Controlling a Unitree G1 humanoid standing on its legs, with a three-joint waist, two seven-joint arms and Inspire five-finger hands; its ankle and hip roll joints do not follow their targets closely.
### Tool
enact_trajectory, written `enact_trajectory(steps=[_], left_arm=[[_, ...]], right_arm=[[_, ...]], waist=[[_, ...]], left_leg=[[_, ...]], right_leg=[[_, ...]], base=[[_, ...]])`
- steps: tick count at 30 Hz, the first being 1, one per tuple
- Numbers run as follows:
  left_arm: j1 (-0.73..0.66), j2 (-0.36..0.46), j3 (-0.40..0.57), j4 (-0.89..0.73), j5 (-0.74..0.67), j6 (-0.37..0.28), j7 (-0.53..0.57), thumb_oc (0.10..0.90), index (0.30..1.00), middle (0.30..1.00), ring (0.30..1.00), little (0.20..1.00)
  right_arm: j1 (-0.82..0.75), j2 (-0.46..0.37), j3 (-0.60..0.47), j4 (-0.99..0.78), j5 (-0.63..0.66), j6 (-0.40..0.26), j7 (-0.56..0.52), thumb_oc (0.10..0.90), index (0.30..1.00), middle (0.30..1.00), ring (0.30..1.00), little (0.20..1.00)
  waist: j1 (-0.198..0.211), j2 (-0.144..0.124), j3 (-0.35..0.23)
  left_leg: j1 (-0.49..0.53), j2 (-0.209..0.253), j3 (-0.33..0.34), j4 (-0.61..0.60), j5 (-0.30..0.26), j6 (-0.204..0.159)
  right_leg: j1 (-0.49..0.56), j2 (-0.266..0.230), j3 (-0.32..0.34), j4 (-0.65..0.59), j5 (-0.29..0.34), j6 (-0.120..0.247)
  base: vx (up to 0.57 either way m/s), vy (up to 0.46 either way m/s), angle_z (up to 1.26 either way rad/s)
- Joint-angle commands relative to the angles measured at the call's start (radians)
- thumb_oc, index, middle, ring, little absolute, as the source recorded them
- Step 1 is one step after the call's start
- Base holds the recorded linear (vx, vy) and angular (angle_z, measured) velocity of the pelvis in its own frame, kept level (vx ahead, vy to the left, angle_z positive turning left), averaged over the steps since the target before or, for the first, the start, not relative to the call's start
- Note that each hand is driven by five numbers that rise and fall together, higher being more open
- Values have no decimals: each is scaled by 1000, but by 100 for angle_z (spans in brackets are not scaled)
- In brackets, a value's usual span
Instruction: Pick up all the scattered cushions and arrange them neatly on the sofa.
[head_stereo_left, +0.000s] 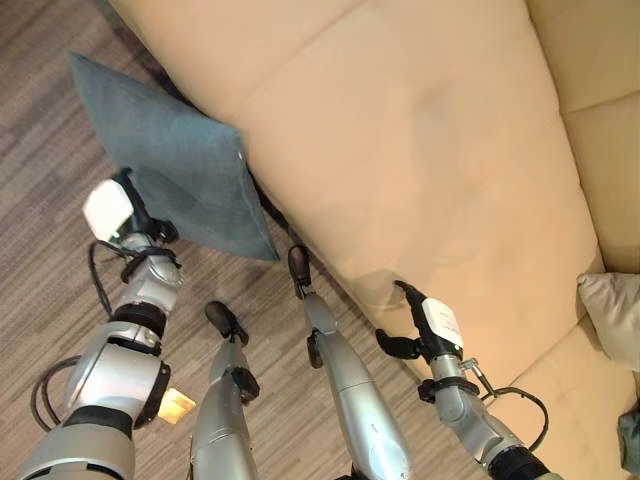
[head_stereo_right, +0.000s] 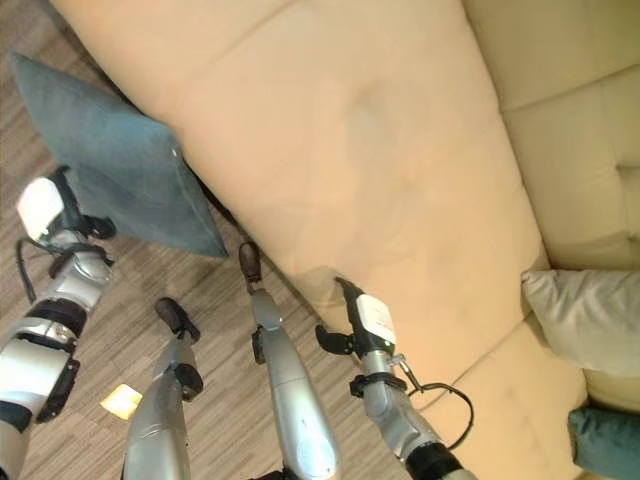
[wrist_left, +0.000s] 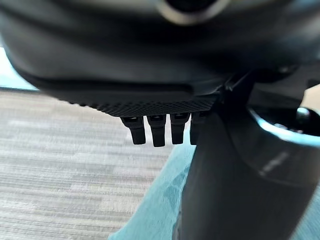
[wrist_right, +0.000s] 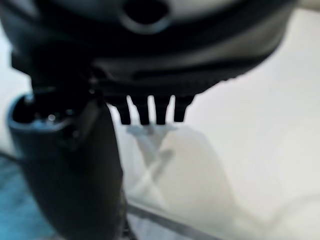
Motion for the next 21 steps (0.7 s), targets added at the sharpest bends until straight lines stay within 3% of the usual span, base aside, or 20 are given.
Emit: enact_trajectory(steps=[1,16,18,21], left_arm=[[12,54,127,38,-140,-40,65,800,900,900,900,900],[-123,46,236,131,-369,-31,12,800,900,900,900,900],[-138,43,240,123,-392,-34,12,800,900,900,900,900],[-170,4,269,41,-536,-75,-8,800,900,900,900,900]], right_arm=[[61,-40,-79,-89,80,-29,-60,800,900,900,900,900],[121,-151,-193,-307,105,-92,-30,800,900,900,900,900],[120,-155,-204,-323,105,-94,-35,800,900,900,900,900],[118,-162,-244,-377,108,-80,-44,800,900,900,900,900]], waist=[[-28,-4,10],[-101,-37,49],[-100,-30,54],[-95,-17,68]], left_leg=[[-83,52,-38,35,-69,-10],[-242,77,-64,123,-116,-5],[-260,79,-68,138,-124,-3],[-287,79,-71,156,-135,2]], right_leg=[[-21,-48,-9,167,-178,141],[-184,-29,8,199,-181,137],[-203,-28,9,210,-184,137],[-242,-20,16,229,-196,134]], base=[[22,-25,-13],[19,-46,-3],[37,-50,-5],[45,-40,-2]])
